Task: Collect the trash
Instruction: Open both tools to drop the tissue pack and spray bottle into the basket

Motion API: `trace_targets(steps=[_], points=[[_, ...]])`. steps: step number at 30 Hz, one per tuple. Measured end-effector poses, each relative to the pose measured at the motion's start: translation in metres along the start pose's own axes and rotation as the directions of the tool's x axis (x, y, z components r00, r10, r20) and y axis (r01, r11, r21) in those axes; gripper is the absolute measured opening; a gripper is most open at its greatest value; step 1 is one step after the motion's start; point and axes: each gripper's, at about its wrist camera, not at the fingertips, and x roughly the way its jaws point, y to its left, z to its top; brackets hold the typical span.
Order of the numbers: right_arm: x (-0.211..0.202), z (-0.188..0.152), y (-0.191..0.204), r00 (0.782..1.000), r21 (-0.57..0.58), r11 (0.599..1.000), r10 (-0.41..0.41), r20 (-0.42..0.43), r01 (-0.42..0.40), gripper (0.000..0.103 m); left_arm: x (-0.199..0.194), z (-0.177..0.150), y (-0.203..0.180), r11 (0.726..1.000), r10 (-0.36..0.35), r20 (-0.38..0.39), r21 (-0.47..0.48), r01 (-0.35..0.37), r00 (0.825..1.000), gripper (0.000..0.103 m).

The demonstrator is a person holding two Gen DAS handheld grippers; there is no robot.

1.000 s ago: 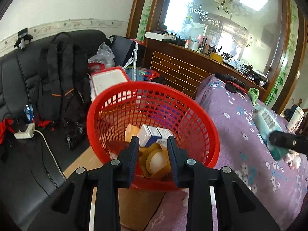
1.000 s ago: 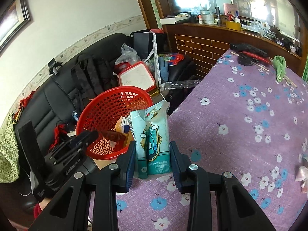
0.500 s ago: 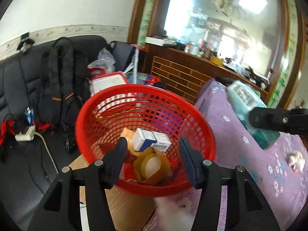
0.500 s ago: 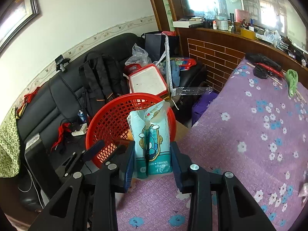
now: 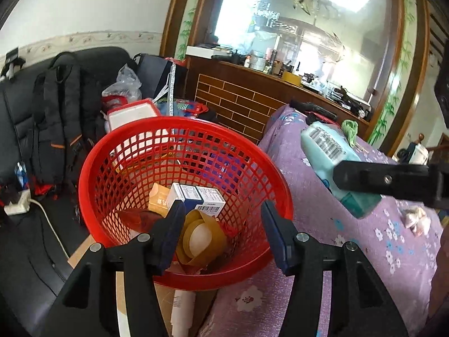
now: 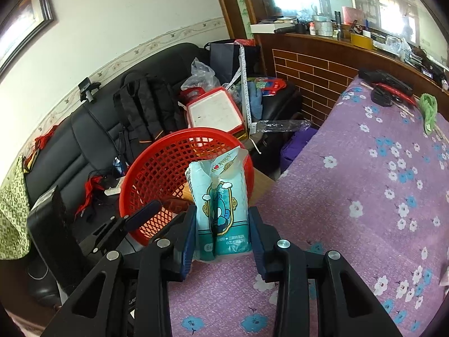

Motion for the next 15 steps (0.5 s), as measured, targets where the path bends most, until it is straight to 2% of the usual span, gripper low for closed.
trace_targets(steps=[8, 11, 13, 15], points=[[0.007, 0.009, 0.014, 1.000, -0.027, 1.000, -0.003, -0.004, 0.002, 0.040, -0.013, 0.000, 0.013, 0.999, 0.031, 0.036, -0.037, -0.029, 0.999, 0.055], [0.012, 0.016, 0.022, 1.000, -0.039, 0.999, 0.003, -0.003, -0.003, 0.048, -0.029, 0.006, 0.030, 0.997, 0.034, 0.063, -0.076, -0.029, 0.997, 0.055], [0.018, 0.019, 0.026, 1.000, -0.048, 0.999, 0.010, -0.014, -0.011, 0.057, -0.037, 0.012, 0.043, 0.995, 0.056, 0.065, -0.083, -0.051, 0.996, 0.055], [0.019, 0.019, 0.026, 1.000, -0.043, 0.999, 0.006, -0.011, -0.006, 0.057, -0.045, 0.016, 0.051, 0.994, 0.078, 0.082, -0.089, -0.070, 0.994, 0.056]])
